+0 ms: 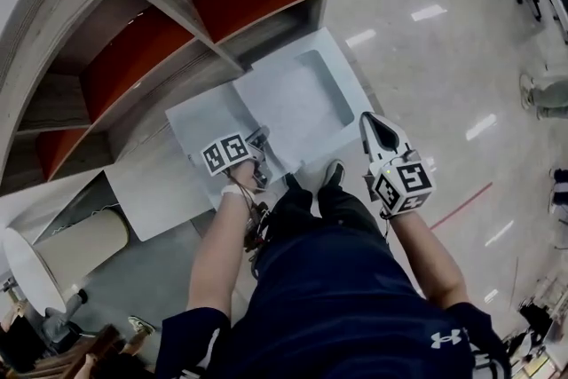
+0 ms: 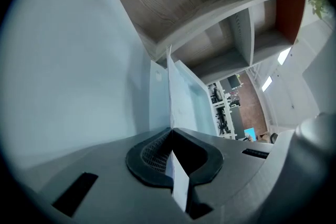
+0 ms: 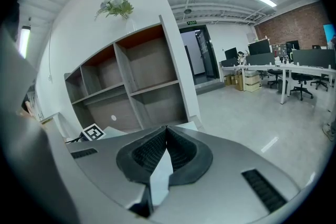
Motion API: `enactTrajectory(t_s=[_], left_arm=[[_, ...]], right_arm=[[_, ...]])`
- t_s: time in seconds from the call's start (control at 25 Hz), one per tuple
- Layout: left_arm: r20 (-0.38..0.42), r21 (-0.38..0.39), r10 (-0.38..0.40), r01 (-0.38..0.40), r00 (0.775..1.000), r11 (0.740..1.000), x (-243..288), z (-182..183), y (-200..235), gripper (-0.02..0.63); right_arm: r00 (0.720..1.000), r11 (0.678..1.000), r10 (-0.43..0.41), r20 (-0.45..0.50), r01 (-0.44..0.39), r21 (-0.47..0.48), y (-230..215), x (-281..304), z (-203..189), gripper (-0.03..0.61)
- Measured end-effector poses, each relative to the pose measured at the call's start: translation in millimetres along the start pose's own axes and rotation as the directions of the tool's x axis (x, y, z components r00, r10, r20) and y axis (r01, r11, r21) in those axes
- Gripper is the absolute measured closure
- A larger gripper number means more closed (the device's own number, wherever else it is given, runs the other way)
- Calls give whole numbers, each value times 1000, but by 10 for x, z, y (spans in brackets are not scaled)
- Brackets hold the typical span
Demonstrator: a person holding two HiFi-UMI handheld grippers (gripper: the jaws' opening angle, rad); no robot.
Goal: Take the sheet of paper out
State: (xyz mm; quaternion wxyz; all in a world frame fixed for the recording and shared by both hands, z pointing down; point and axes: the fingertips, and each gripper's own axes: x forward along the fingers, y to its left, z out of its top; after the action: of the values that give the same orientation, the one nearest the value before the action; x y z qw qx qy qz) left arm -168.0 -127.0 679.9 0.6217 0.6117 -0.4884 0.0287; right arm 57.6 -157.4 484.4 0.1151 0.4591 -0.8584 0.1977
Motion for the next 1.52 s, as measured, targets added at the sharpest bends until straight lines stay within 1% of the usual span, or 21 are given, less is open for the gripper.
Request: enactTrajectory(t_s=[0.16, 0.4, 0.6, 0.8, 1.04, 1.24, 1.52], left_arm=[[18, 8, 5, -5, 1000, 1000, -194, 20, 57, 598], [62, 0, -2, 2, 998, 1000, -502, 47, 37, 598], [92, -1, -25, 26, 995, 1000, -734, 41, -53, 598], [135, 1, -75, 75, 988, 997, -937, 66, -280, 598], [186, 62, -164, 155, 969, 986, -1194, 155, -700, 598], [207, 78, -215, 203, 954, 976, -1351, 166, -945, 598], [222, 134, -285, 261, 932, 956, -1547, 218, -1277, 598]], right_arm=[[1000, 1000, 3, 6, -3, -3, 54, -35, 14, 566], [1000, 1000, 2, 14, -2, 0, 70, -128, 36, 566], [1000, 1000, 0, 16, 1, -7, 65, -190, 39, 566], [1000, 1000, 3, 19, -3, -12, 63, -227, 56, 566], [1000, 1000, 13, 23, -13, -15, 108, -233, 65, 566], [999, 1000, 17, 28, -17, -15, 148, -248, 84, 566], [999, 1000, 5, 46, -5, -10, 116, -290, 140, 566]])
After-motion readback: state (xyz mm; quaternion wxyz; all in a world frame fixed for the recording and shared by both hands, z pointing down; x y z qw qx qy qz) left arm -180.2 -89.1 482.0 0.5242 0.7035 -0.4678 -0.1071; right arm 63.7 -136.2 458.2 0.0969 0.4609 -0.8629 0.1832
